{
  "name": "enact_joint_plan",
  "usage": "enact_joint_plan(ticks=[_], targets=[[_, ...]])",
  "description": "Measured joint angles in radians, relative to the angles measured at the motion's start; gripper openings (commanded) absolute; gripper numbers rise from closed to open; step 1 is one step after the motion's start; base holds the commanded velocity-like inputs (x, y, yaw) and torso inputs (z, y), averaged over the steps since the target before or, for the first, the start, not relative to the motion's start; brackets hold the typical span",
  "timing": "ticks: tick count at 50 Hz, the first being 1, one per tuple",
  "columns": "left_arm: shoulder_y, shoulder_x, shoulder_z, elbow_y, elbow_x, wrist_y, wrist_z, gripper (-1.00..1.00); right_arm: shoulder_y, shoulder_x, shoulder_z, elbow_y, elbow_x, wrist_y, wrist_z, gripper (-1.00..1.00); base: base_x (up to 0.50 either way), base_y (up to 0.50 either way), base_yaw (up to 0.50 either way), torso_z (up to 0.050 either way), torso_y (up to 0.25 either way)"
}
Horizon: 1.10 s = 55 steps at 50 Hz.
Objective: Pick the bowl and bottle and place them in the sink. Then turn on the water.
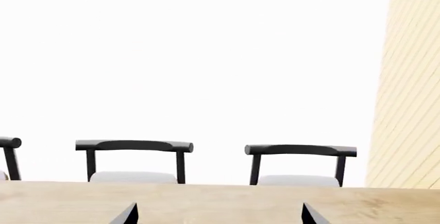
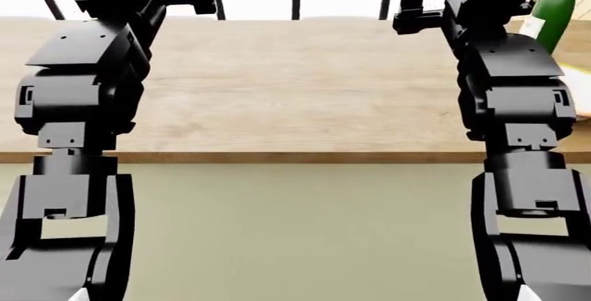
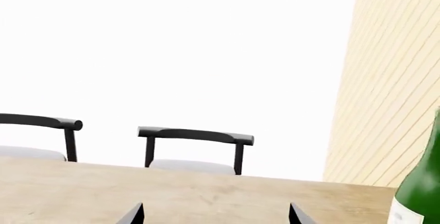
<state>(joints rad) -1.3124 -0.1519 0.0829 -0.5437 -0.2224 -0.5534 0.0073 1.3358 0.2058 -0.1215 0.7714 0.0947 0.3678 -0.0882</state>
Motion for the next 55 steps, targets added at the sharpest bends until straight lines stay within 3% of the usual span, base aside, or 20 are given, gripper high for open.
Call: enact_joint_plan(ticks=[55], targets=[[0.010, -0.007, 0.018, 0.013, -0.029, 0.000, -0.020, 1.00, -0.029, 0.013, 0.015, -0.044, 0.046, 0.037, -0.004, 1.00, 0.00, -0.50, 0.00, 0.000, 0.000]])
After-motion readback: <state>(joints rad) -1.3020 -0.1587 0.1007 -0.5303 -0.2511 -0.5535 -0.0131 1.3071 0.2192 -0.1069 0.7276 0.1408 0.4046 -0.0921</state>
